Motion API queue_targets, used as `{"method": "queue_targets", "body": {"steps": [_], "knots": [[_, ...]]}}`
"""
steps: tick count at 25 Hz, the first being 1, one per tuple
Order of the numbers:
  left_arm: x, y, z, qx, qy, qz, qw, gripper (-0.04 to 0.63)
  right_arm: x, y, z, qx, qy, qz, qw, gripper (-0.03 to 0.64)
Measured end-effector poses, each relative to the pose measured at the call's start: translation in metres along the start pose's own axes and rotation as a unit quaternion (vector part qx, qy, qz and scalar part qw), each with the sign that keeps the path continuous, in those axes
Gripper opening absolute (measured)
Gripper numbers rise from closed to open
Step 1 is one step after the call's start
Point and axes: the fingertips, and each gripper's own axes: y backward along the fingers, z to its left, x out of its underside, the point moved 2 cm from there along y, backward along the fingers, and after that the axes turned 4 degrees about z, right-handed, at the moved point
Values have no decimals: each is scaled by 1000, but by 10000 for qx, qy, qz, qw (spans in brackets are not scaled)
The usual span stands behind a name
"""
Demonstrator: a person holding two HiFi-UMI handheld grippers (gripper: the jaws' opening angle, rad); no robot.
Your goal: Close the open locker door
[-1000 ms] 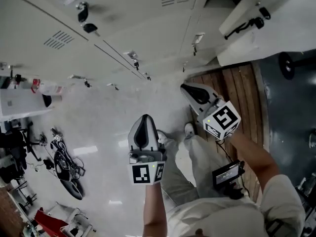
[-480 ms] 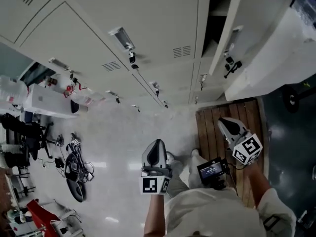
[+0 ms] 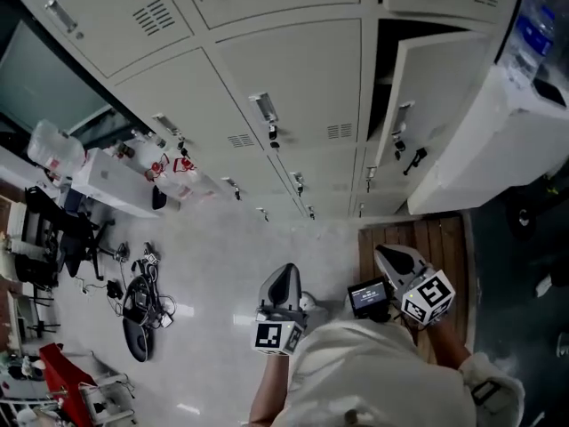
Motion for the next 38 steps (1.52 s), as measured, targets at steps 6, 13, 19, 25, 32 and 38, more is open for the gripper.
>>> {"method": "queue_targets", "body": {"steps": [6,13,19,25,32,38], "knots": [[-45,24,-4,-95,-4,-217,9997,8,-45,7,30,-313,-281,-437,9982,26],[-81,36,-3,-221,-173,-558,9980,8,-77,3,53,-472,-38,-774,9959,26],[-99,39,-20,-74,-219,-782,9967,8,-89,8,64,-491,211,-890,9946,26],[-89,38,-40,88,-51,-824,9965,8,-80,15,68,-472,176,-854,9951,26],[-87,40,-46,133,-125,-787,9967,8,-70,19,69,-447,123,-806,9957,26],[-80,44,-44,69,-106,-756,9971,8,-63,18,69,-426,93,-723,9964,26]]}}
